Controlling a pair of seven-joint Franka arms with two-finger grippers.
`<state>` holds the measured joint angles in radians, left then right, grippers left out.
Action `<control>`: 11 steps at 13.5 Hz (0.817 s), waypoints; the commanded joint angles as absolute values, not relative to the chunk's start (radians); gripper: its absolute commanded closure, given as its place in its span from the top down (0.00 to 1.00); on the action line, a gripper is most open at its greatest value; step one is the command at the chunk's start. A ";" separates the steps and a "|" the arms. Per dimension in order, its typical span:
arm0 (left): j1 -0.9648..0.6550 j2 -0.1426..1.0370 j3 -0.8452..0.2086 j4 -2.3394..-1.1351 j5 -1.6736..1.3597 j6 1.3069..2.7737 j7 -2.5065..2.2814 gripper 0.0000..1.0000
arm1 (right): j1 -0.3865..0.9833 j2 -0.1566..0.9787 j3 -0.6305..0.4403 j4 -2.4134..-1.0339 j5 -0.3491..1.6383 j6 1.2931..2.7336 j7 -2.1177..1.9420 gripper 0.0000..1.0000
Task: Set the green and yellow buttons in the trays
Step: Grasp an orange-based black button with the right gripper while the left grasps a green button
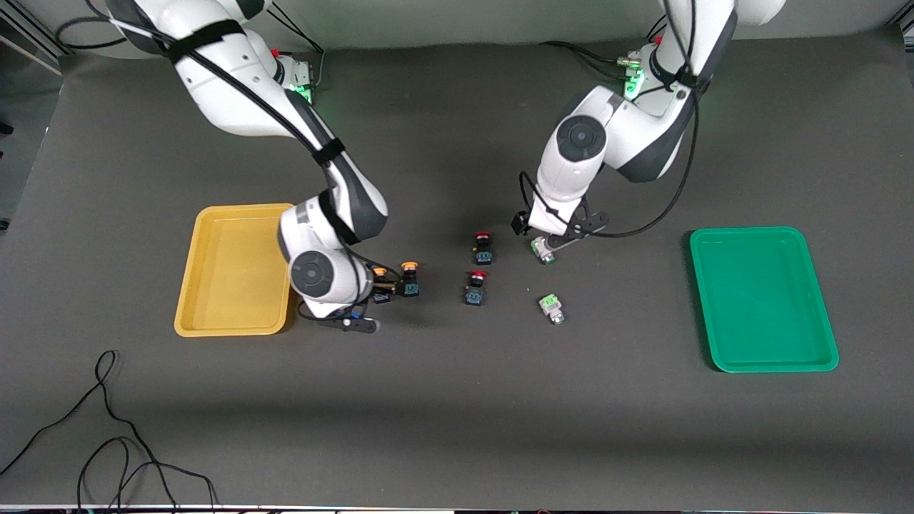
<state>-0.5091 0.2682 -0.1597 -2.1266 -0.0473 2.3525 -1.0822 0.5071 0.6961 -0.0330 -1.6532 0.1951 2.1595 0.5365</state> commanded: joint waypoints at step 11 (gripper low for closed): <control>-0.517 0.477 -0.144 -2.091 0.035 2.491 -1.127 0.81 | 0.508 0.721 -0.048 -1.652 0.204 2.207 0.500 0.00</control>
